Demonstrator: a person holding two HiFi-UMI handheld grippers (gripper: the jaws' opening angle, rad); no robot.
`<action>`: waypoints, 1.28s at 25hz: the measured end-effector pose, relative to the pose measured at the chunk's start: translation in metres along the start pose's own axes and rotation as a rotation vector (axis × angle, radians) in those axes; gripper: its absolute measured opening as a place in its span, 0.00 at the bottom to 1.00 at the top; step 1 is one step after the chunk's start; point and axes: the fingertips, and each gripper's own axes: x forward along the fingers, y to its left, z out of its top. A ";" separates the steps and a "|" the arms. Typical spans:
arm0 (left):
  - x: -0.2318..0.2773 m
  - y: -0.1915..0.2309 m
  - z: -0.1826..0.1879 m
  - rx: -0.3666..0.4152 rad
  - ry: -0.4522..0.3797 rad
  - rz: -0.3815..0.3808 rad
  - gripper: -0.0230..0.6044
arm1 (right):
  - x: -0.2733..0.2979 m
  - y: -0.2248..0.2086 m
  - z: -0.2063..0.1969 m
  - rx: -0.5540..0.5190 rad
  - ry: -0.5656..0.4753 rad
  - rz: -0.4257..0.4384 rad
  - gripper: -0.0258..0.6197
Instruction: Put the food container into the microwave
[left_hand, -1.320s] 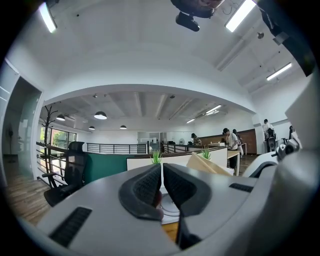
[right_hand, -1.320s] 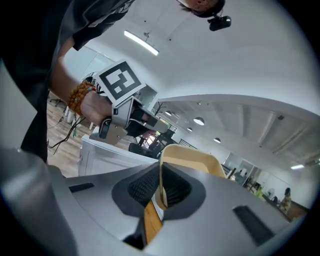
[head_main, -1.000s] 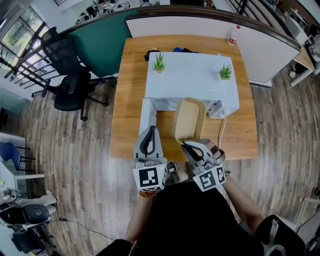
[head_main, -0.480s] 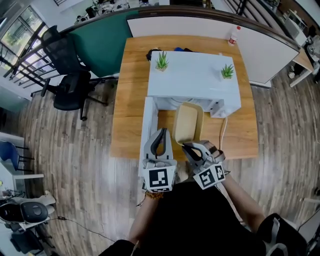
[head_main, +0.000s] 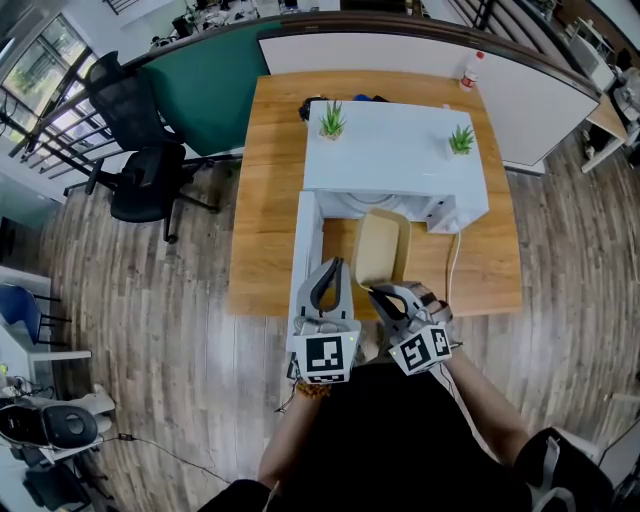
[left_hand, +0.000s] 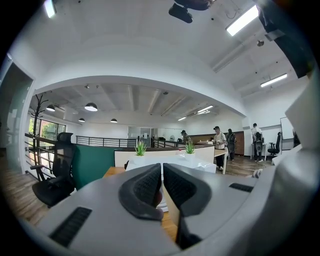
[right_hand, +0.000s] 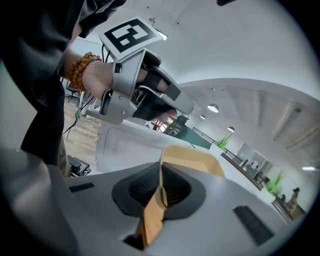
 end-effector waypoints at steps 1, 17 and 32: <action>0.000 0.000 -0.001 0.001 0.003 -0.004 0.09 | 0.002 0.002 -0.002 0.008 0.003 0.003 0.07; -0.002 -0.008 -0.012 -0.020 0.029 -0.075 0.09 | 0.019 0.023 -0.026 0.051 0.063 0.062 0.07; -0.006 -0.013 -0.015 -0.068 0.049 -0.092 0.09 | 0.027 0.033 -0.041 -0.002 0.087 0.102 0.07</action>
